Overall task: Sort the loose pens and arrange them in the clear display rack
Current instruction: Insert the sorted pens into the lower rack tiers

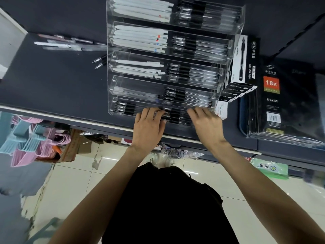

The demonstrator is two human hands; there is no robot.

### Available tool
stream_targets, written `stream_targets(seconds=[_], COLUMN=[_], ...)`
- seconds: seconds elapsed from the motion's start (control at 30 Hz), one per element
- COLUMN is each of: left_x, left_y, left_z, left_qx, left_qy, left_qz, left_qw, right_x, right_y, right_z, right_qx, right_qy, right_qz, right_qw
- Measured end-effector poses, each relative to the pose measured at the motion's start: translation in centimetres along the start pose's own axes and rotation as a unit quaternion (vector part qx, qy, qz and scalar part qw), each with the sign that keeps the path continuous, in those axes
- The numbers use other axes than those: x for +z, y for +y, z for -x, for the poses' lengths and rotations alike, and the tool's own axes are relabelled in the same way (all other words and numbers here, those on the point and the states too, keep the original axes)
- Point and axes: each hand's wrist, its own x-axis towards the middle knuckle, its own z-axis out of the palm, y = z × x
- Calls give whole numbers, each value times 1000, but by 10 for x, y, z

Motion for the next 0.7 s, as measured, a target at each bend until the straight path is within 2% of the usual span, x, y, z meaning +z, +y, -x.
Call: stream_targets(seconds=[0.23,0.43,0.7], left_x=[-1,-4,-7], left_y=[7,12,14], left_z=[-1,-7,-2], left_qx=[-35,-102,-100], left_qy=[-22,-22,-25], left_qz=[20,111,101], left_qw=[999,988,990], right_x=[6,11,12], right_y=[-2,-5,-8], right_z=[3,4,11], right_qx=[13,14,10], right_qy=[16,2,3], right_qz=[-37,-34,-26], right_qw=[999,999,1000])
